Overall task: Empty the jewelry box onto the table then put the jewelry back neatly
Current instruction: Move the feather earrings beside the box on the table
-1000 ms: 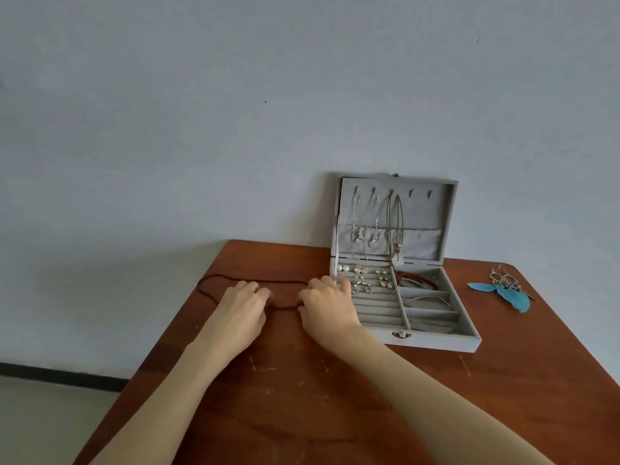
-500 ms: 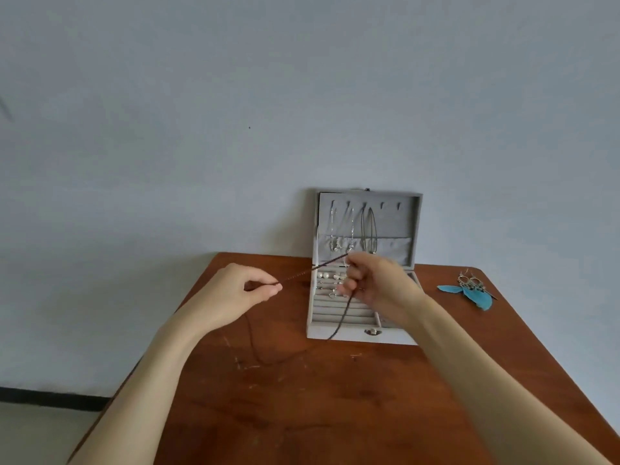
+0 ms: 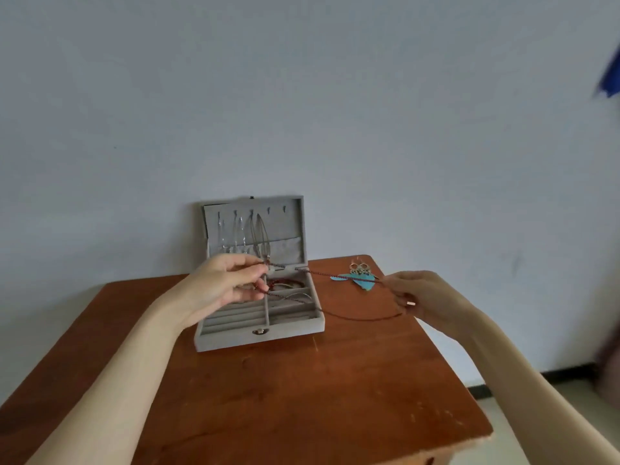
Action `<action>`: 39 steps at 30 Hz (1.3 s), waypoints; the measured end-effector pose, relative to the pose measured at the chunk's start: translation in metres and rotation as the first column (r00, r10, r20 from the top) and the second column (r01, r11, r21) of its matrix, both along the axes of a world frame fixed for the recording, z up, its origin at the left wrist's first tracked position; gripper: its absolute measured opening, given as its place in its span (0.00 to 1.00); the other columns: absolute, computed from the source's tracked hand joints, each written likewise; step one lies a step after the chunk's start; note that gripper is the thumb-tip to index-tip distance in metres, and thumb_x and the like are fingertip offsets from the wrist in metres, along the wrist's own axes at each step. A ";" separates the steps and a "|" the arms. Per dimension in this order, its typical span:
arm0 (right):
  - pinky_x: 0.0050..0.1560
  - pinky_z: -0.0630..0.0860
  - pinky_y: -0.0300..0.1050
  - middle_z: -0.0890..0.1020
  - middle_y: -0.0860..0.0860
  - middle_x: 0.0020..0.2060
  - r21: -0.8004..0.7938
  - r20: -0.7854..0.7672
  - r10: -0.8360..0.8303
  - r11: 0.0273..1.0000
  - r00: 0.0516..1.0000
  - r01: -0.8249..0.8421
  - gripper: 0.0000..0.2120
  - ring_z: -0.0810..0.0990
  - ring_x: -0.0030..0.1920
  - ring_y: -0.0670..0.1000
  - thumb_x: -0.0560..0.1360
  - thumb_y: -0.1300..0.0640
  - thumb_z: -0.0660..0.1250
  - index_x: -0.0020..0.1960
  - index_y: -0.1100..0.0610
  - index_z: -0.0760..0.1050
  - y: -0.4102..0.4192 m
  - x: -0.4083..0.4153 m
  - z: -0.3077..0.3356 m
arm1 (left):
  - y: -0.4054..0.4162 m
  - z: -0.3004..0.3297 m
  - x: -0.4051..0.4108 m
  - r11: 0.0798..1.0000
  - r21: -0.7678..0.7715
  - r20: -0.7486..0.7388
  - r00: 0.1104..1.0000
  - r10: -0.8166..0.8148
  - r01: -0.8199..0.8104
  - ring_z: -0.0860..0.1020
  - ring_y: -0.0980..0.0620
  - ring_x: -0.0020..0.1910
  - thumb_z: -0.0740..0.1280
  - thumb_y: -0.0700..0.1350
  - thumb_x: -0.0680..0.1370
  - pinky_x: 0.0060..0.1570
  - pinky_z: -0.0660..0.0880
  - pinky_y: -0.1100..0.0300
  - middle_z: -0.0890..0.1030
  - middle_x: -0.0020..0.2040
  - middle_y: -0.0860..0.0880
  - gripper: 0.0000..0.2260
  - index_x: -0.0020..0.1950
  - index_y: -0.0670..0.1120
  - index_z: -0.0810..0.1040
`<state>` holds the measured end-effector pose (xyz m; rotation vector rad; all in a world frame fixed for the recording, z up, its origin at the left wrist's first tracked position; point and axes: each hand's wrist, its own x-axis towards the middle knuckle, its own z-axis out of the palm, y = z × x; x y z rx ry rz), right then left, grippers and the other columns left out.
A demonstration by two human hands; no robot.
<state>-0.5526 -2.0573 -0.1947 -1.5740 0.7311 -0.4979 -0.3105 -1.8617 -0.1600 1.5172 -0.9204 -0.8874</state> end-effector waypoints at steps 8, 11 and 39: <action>0.41 0.81 0.42 0.79 0.56 0.32 -0.074 -0.211 -0.106 0.993 0.972 0.092 0.09 0.78 0.32 0.50 0.75 0.60 0.67 0.44 0.67 0.79 -0.003 -0.056 -0.023 | -0.116 -0.027 -0.041 0.979 0.048 0.146 0.971 0.188 -0.197 0.73 0.52 0.31 0.66 0.37 0.76 0.27 0.74 0.68 0.76 0.35 0.44 0.06 0.51 0.38 0.79; 0.41 0.81 0.40 0.82 0.55 0.33 -0.026 -0.351 0.003 1.000 0.937 -0.013 0.08 0.81 0.33 0.47 0.74 0.60 0.68 0.40 0.63 0.79 0.001 -0.067 -0.030 | -0.145 -0.045 -0.051 0.972 0.079 0.184 0.961 0.206 -0.223 0.75 0.52 0.32 0.67 0.36 0.75 0.29 0.77 0.67 0.77 0.38 0.43 0.06 0.51 0.37 0.79; 0.71 0.36 0.41 0.48 0.47 0.77 -0.646 -0.663 -0.057 0.547 0.746 -0.533 0.31 0.43 0.76 0.45 0.79 0.39 0.46 0.77 0.51 0.44 0.023 -0.053 -0.085 | -0.147 -0.110 -0.105 0.829 0.554 0.791 0.264 -0.552 0.074 0.42 0.53 0.76 0.45 0.53 0.82 0.74 0.44 0.52 0.43 0.77 0.50 0.23 0.77 0.51 0.45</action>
